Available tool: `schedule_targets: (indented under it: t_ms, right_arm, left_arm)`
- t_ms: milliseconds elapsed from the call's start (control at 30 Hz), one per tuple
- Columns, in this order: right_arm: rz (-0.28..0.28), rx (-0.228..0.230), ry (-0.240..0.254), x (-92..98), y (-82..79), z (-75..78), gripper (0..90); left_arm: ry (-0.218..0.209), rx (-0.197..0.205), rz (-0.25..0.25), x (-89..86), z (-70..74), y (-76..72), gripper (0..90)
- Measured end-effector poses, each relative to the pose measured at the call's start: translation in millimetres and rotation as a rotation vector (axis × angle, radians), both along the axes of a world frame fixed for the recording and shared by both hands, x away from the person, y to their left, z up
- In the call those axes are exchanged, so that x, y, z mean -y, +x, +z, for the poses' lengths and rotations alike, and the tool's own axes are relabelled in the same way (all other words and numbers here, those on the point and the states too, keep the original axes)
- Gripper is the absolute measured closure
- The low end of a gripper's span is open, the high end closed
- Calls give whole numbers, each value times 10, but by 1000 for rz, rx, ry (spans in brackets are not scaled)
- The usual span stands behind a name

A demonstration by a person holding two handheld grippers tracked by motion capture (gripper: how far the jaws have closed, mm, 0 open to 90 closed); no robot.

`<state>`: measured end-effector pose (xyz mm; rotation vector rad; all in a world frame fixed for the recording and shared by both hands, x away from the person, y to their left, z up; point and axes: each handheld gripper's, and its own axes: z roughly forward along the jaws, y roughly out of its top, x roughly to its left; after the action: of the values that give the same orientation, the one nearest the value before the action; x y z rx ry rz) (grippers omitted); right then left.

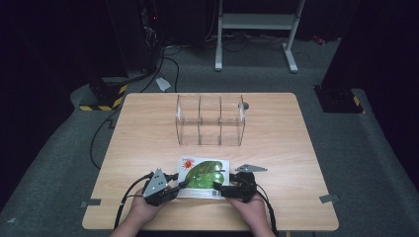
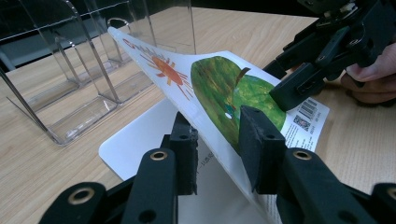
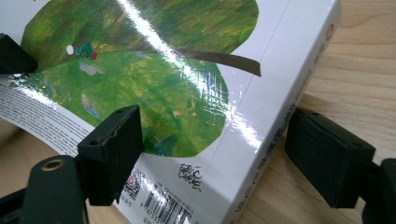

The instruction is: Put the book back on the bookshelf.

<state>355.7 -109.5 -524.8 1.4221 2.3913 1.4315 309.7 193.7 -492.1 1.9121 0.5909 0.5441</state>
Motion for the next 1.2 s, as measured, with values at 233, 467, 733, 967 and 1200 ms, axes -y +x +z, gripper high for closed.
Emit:
schedule_targets:
  t_ms: [233,467,733,967,1200]
  right_arm:
    - [-10,31,-36,-2,-44,45,245]
    - [-25,60,-73,7,-90,78,287]
    - [-47,125,-89,33,-161,141,355]
    - [-62,169,-105,33,-203,173,384]
    - [-85,214,-107,45,-240,212,419]
  left_arm:
    - [-7,-25,12,0,-7,19,676]
    - [-14,-56,25,-5,-26,43,677]
    - [-42,-61,27,-20,-14,41,692]
    - [-70,-81,43,-33,-27,55,697]
    - [-82,-78,55,-36,-25,52,709]
